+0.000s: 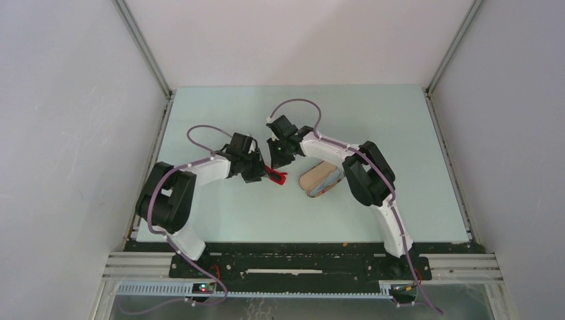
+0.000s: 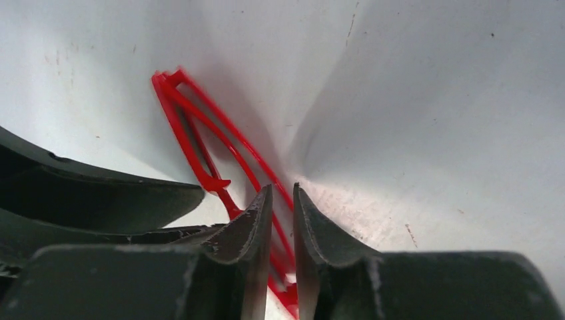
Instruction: Organize the sunglasses
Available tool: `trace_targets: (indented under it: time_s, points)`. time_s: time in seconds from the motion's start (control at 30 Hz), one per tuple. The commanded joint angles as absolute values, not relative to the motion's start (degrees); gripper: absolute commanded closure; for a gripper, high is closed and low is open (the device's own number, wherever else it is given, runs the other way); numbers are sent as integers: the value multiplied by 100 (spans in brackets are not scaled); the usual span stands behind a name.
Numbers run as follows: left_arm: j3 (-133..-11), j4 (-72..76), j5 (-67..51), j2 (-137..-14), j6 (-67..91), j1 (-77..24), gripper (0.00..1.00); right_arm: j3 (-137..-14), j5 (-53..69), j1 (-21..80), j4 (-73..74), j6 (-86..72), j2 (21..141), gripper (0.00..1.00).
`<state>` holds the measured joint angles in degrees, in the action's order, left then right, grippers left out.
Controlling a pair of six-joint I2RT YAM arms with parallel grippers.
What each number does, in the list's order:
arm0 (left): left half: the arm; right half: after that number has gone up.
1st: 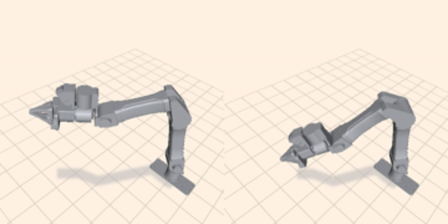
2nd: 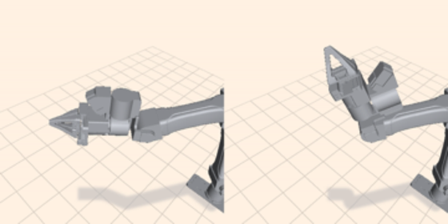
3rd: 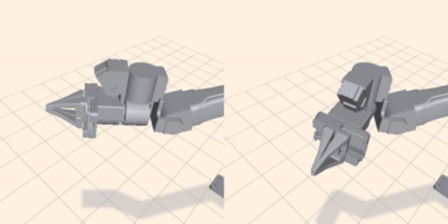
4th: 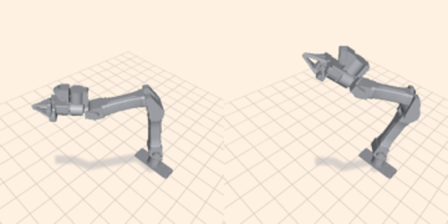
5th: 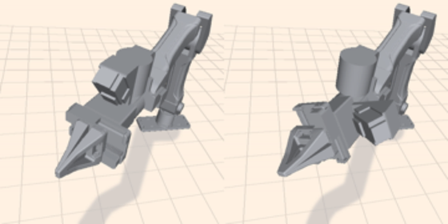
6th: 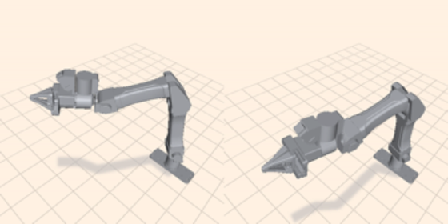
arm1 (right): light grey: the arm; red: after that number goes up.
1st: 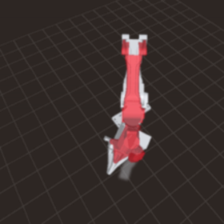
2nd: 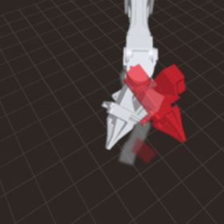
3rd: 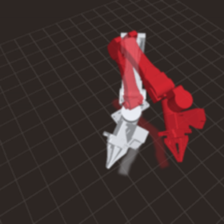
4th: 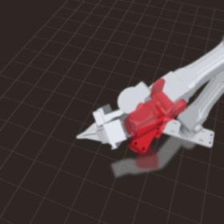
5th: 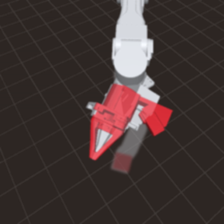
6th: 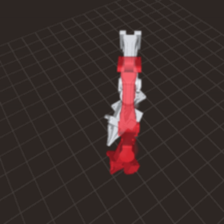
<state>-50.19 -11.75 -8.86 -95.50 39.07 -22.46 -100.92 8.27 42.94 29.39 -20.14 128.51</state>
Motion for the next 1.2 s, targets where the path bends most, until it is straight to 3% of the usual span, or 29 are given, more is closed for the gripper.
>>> trace_targets:
  time_s: [0.0,0.33,0.47,0.53,0.6,0.63,0.67,0.87,1.03,1.17]
  points:
    - [-5091,-1405,-802,-9744,3908,-2303,53,-10078,686,4442,2717,-2624,12805,71]
    - [-4744,-1823,-429,-8795,3729,-2303,53,-9483,596,4293,2660,-2297,12133,61]
    - [-4533,-1877,-431,-8378,3640,-2303,53,-9370,784,4214,2617,-2024,11966,52]
    - [-4458,-1929,-413,-8203,3630,-2303,53,-9381,873,4197,2625,-1894,11941,45]
    - [-4379,-1935,-306,-8055,3643,-2303,53,-9365,1106,4191,2555,-1778,11929,25]
    - [-4335,-1941,-236,-7999,3661,-2296,53,-9361,1183,4204,2502,-1712,11930,5]
    - [-4290,-1950,-161,-7949,3695,-2292,53,-9373,1212,4232,2471,-1619,11939,2]
    - [-3994,-1947,380,-7412,3969,-2268,53,-9479,1332,4374,2419,-943,12139,2]
    - [-3856,-2057,661,-7159,4012,-2259,52,-9754,1512,4458,2713,-120,12476,7]
    - [-3798,-2038,618,-7167,4056,-2250,53,-10128,1004,4594,3084,206,12777,11]
